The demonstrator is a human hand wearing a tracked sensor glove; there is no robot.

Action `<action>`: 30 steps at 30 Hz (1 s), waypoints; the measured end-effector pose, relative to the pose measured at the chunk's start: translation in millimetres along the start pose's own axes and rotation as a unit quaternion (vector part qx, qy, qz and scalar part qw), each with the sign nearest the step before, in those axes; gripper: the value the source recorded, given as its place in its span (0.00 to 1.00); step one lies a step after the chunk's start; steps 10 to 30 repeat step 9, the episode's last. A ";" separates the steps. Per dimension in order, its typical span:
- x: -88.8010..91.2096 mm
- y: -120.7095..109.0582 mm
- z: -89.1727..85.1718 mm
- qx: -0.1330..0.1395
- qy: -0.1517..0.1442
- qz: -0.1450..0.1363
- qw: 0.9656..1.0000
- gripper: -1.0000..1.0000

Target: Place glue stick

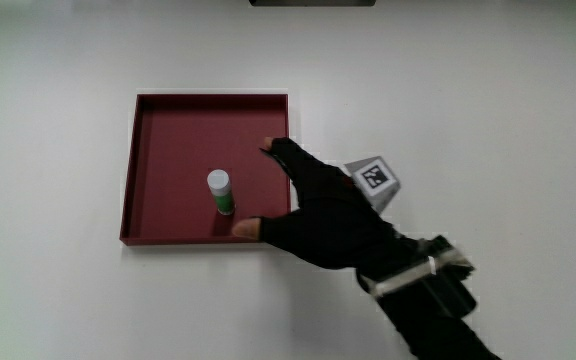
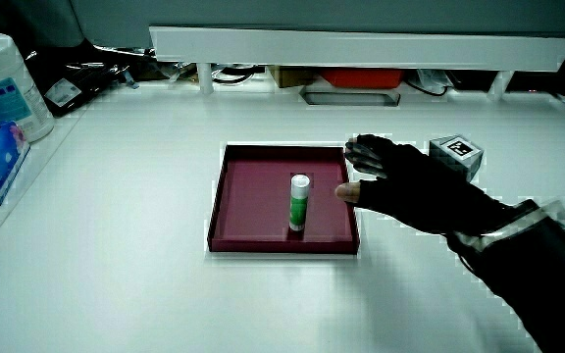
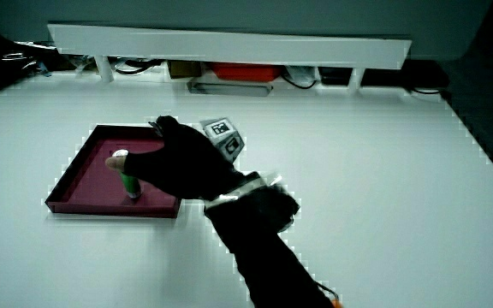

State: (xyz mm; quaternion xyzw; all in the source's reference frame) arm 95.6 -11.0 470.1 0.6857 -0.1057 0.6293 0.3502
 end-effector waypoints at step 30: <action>-26.9 -38.7 27.9 -0.050 -0.066 -0.024 0.996 0.00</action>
